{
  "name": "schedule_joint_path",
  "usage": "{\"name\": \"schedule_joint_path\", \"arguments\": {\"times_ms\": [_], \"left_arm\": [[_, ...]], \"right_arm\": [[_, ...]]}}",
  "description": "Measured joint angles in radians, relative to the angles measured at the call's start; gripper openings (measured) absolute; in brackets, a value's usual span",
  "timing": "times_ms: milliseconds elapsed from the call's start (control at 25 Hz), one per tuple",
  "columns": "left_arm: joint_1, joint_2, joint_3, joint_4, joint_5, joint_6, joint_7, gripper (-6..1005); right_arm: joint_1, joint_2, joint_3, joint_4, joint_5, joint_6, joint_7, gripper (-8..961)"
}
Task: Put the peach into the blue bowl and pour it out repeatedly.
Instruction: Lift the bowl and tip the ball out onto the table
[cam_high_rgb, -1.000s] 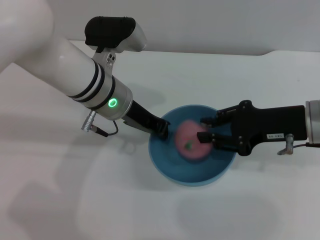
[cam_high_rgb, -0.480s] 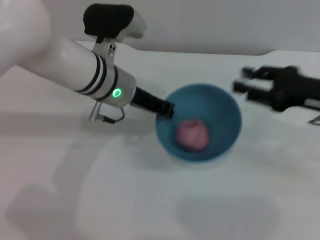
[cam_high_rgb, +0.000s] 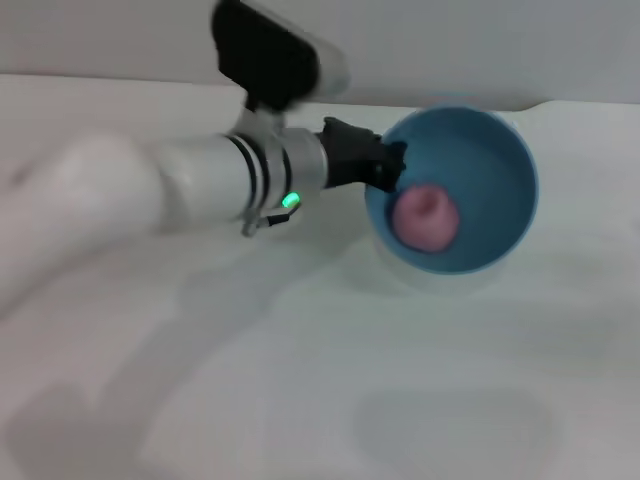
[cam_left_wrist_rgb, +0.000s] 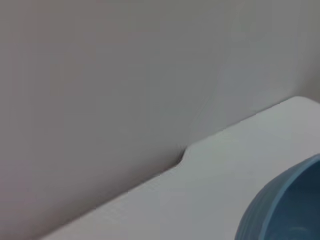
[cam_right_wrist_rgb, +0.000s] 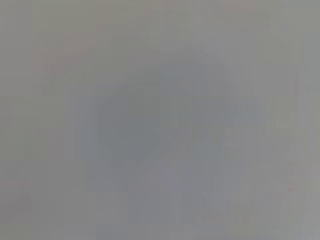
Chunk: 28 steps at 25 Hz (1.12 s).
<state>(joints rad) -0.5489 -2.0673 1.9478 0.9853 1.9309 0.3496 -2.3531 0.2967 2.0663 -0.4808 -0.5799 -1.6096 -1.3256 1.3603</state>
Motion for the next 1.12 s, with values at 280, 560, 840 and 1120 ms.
{"name": "schedule_joint_path", "arguments": {"times_ms": [280, 560, 840, 1120], "left_arm": [[0.036, -0.002, 0.270, -0.021, 0.040, -0.465, 0.052, 0], [0.052, -0.012, 0.605, -0.160, 0.028, -1.048, 0.282, 0], [0.080, -0.011, 0.662, -0.168, 0.021, -1.163, 0.526, -1], [0.072, -0.011, 0.663, -0.182, -0.011, -1.160, 0.536, -1]], "right_arm": [[-0.042, -0.002, 0.134, 0.034, 0.001, 0.012, -0.012, 473], [-0.034, -0.001, 0.138, 0.060, -0.004, 0.034, -0.013, 469], [-0.032, -0.001, 0.132, 0.071, 0.001, 0.037, -0.013, 465], [-0.027, 0.002, 0.130, 0.090, -0.001, 0.030, -0.014, 461]]}}
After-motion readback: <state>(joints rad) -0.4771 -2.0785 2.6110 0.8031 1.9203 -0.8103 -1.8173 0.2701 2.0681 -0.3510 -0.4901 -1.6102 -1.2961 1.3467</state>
